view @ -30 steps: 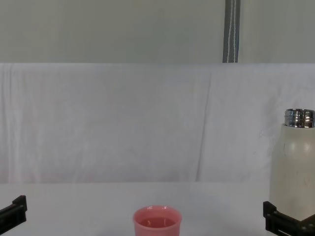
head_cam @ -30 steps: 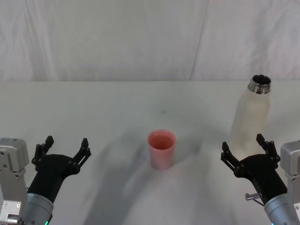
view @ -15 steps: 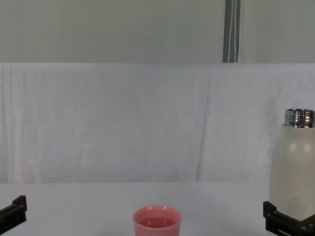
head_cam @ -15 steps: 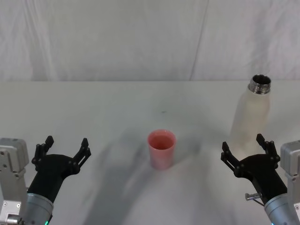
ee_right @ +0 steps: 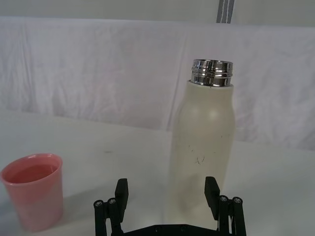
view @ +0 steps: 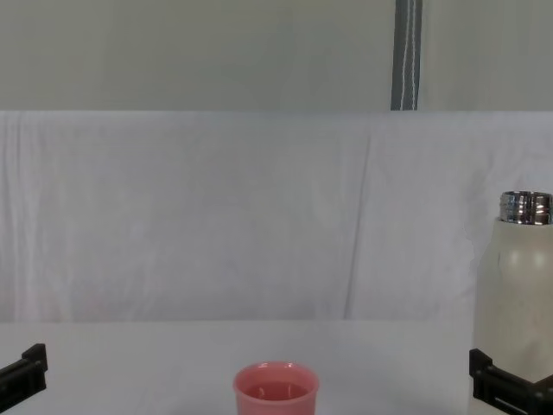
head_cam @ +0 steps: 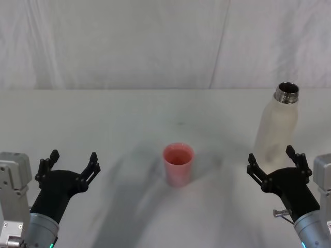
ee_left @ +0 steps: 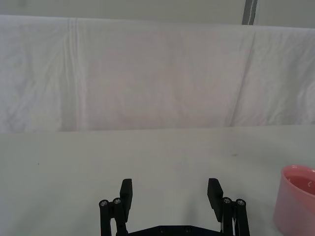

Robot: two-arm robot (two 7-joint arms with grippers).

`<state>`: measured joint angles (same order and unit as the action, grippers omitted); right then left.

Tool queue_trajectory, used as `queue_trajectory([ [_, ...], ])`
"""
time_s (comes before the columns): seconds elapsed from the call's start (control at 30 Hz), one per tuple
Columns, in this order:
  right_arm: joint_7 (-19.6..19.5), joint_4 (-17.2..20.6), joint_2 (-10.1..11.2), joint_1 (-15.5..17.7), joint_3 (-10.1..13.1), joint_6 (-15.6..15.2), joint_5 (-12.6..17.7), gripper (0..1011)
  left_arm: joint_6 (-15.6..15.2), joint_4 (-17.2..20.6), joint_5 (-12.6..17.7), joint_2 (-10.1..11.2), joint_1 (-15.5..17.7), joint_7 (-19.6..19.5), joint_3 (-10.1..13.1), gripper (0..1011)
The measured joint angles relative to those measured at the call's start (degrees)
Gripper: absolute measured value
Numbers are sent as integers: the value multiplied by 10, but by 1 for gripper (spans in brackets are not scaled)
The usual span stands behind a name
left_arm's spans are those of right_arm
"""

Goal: Grasp the thermos with one hand and pour water into the cup lid.

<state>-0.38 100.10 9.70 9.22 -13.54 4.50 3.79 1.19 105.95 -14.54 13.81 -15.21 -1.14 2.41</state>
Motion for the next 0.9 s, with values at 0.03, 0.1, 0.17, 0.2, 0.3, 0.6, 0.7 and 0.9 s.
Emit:
queue_trajectory([
  [0.03,3,-3,-3,-2,3,2,0,1001,0,0,0,0,0,0,0,1001],
  [0.1,5,-7,-6,-4,6,4,0,1001,0,0,0,0,0,0,0,1001],
  [0.17,8,-12,-10,-6,10,6,1,1001,0,0,0,0,0,0,0,1001],
  [0.2,10,-14,-12,-8,12,7,1,1001,0,0,0,0,0,0,0,1001],
  [0.3,14,-22,-20,-11,21,9,3,1001,0,0,0,0,0,0,0,1001],
  [0.6,23,-37,-36,-20,35,11,3,1001,0,0,0,0,0,0,0,1001],
  [0.7,27,-44,-40,-25,40,12,3,1001,0,0,0,0,0,0,0,1001],
  [0.9,37,-57,-50,-34,51,13,4,1001,0,0,0,0,0,0,0,1001],
])
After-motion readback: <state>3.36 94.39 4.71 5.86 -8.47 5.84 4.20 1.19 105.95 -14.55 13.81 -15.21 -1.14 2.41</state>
